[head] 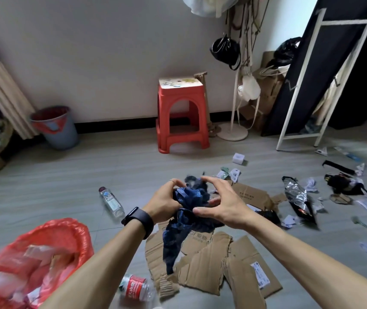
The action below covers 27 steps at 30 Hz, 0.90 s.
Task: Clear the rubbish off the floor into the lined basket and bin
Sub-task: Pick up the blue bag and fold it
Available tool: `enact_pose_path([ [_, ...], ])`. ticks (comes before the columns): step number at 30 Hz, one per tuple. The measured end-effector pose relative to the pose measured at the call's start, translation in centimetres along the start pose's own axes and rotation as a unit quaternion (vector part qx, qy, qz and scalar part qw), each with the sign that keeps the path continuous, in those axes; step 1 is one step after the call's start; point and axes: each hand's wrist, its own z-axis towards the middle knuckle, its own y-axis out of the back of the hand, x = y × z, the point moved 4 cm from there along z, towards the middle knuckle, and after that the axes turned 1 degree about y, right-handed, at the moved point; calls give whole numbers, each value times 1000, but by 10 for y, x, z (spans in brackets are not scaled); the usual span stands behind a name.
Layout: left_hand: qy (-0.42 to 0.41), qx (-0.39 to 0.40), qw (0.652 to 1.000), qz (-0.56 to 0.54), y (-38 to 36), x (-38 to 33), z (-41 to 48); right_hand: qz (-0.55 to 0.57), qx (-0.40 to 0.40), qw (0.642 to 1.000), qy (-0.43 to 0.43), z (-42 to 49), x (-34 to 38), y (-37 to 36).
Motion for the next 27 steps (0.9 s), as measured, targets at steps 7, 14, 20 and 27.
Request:
enact_pose_path([
  [7, -144, -47, 979, 138, -6, -17, -12, -49, 85, 995, -1, 1, -14, -15],
  [14, -172, -133, 968, 127, 3, -27, -19, 341, -48, 935, -88, 6, -8, -17],
  [20, -26, 115, 986, -117, -20, -32, -22, 446, -70, 883, -128, 4, -11, -3],
  [27, 2, 124, 988, -88, -18, -19, -10, 470, 23, 875, -113, -5, -8, -4],
])
